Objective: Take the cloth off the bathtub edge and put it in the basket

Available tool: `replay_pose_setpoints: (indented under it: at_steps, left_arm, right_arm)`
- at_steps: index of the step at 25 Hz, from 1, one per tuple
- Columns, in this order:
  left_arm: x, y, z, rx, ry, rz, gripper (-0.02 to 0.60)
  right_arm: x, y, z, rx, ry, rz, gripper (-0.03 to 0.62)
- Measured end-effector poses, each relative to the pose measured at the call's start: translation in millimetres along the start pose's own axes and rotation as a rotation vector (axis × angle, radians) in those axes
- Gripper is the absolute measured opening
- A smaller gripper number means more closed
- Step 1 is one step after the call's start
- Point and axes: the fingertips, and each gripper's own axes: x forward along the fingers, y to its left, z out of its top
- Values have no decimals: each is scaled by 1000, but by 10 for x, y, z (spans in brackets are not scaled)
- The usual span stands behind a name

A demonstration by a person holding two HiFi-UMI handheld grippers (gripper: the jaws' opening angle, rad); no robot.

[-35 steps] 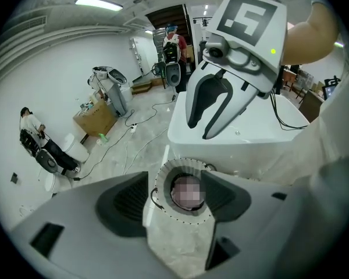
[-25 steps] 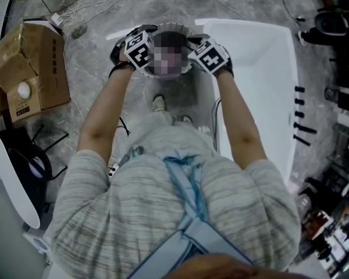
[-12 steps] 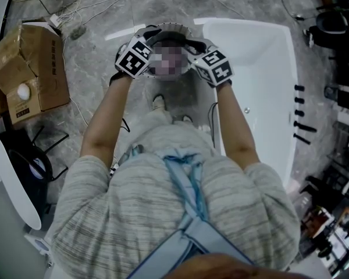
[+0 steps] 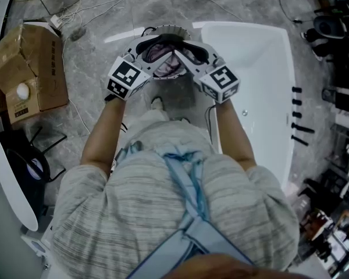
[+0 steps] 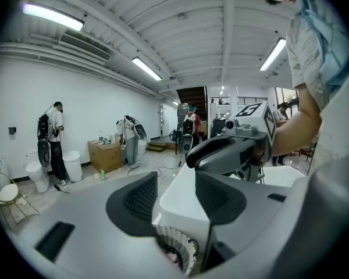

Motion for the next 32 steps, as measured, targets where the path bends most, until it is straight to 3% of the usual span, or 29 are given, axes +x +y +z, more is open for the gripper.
replay_pose_setpoints:
  at_steps: [5, 7, 10, 12, 32]
  left_arm:
    - [-294, -35, 153, -27, -92, 32, 43]
    - [-376, -58, 174, -12, -102, 44, 3]
    - [-453, -110, 219, -8, -120, 49, 3]
    - [-484, -147, 250, -9, -137, 50, 3]
    - [-583, -307, 374, -13, -205, 14, 3]
  right_arm:
    - [-73, 292, 119, 7, -63, 69, 97]
    - [-104, 392, 155, 8, -78, 96, 97]
    - [-148, 514, 265, -12, -102, 121, 95]
    - [-178, 551, 324, -30, -118, 114, 3]
    - [-224, 707, 425, -75, -114, 86, 3]
